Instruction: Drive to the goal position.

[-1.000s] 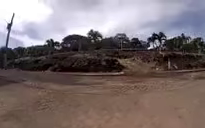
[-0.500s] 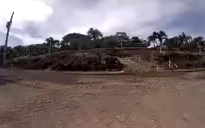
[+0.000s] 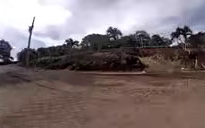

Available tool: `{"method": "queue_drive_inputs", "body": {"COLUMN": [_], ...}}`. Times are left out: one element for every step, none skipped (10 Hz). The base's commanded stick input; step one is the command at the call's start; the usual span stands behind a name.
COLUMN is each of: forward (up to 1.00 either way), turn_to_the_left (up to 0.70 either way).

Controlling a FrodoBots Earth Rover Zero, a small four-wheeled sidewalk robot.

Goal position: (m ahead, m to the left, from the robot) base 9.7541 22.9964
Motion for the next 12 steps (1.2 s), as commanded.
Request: {"method": "queue_drive_inputs", "body": {"forward": [0.7,0.7,0.7,0.7,0.7,0.7,0.7,0.7,0.7,0.7,0.7,0.7], "turn_to_the_left": [0.0,0.0,0.0,0.0,0.0,0.0,0.0,0.0,0.0,0.0,0.0,0.0]}}
